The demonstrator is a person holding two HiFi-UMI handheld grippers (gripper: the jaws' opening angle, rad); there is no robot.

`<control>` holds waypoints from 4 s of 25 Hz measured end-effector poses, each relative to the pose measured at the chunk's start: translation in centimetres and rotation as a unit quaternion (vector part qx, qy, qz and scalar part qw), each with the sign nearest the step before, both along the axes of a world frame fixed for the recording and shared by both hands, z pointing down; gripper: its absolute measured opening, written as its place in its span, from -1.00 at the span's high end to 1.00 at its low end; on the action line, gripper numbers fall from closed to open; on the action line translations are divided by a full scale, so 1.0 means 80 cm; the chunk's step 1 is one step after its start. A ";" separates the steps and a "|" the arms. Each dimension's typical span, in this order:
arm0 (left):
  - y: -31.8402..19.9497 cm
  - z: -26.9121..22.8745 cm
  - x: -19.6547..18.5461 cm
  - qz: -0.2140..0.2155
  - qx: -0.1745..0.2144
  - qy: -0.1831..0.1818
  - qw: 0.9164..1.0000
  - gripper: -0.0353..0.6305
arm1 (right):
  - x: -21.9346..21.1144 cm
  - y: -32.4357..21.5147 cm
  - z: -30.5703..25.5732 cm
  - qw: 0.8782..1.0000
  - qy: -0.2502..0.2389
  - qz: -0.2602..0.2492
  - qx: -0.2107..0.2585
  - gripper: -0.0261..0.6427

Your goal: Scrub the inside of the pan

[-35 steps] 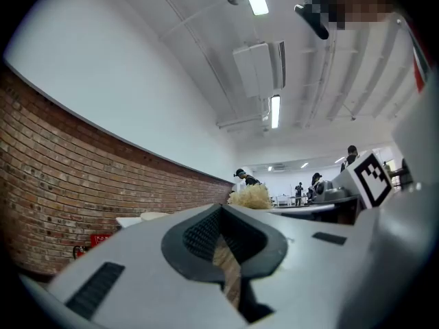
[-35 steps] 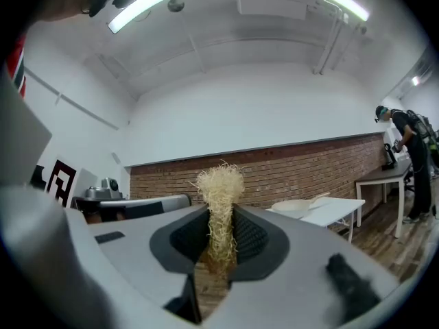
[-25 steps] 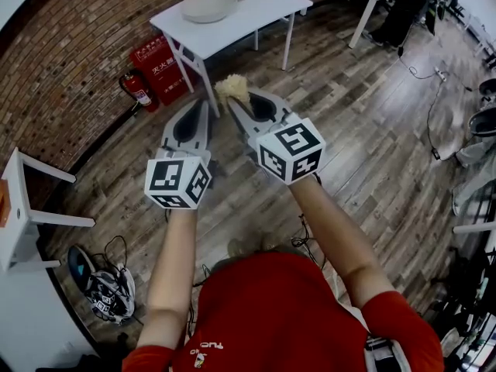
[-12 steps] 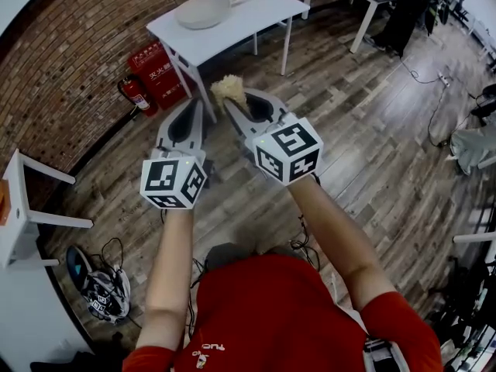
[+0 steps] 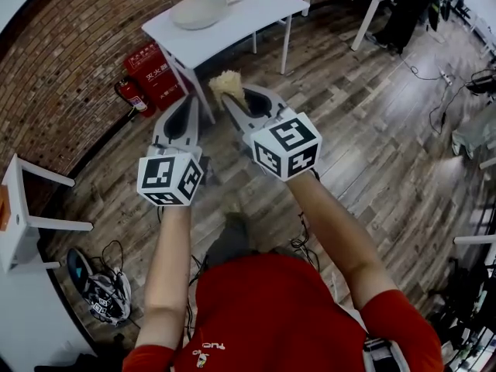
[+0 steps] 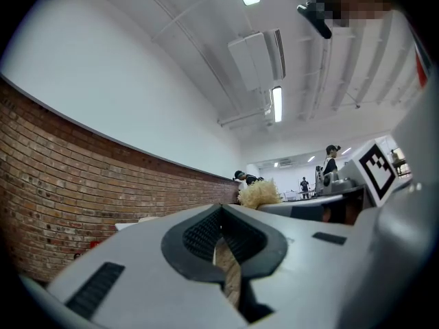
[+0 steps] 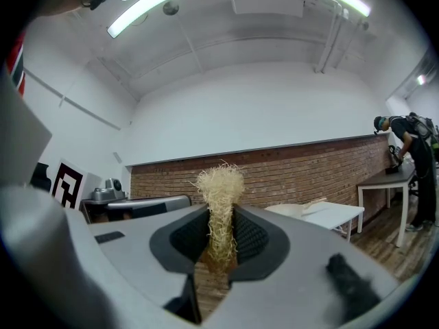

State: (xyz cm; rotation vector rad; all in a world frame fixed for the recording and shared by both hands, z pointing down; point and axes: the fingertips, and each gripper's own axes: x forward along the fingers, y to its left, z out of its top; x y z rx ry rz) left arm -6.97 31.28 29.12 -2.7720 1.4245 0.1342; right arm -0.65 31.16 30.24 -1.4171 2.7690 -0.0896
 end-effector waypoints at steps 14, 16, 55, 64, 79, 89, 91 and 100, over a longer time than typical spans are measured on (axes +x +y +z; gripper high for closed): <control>-0.201 0.005 -0.027 -0.004 0.009 0.000 1.000 0.85 | -0.019 -0.196 0.008 1.000 0.014 0.007 -0.005 0.66; -0.234 0.006 -0.033 -0.002 0.009 0.000 1.000 0.85 | -0.024 -0.228 0.009 1.000 0.014 0.009 -0.005 0.66; -0.616 0.045 -0.008 -0.025 -0.016 -0.002 1.000 0.85 | 0.003 -0.612 0.048 0.999 0.031 -0.011 -0.023 0.66; -0.707 0.050 0.028 -0.068 -0.020 -0.008 0.997 0.85 | 0.042 -0.710 0.051 0.998 0.025 -0.052 -0.027 0.66; -0.796 0.056 0.042 -0.125 -0.029 -0.022 0.991 0.85 | 0.058 -0.809 0.054 0.994 0.029 -0.095 -0.036 0.66; -0.856 0.070 0.025 -0.122 -0.028 -0.025 0.992 0.85 | 0.033 -0.866 0.064 0.993 0.040 -0.101 -0.037 0.66; -0.871 0.072 0.023 -0.117 -0.028 -0.026 0.992 0.85 | 0.029 -0.882 0.065 0.993 0.043 -0.099 -0.037 0.66; -0.934 0.074 -0.006 -0.109 -0.026 -0.020 0.994 0.85 | -0.007 -0.945 0.069 0.993 0.054 -0.096 -0.040 0.66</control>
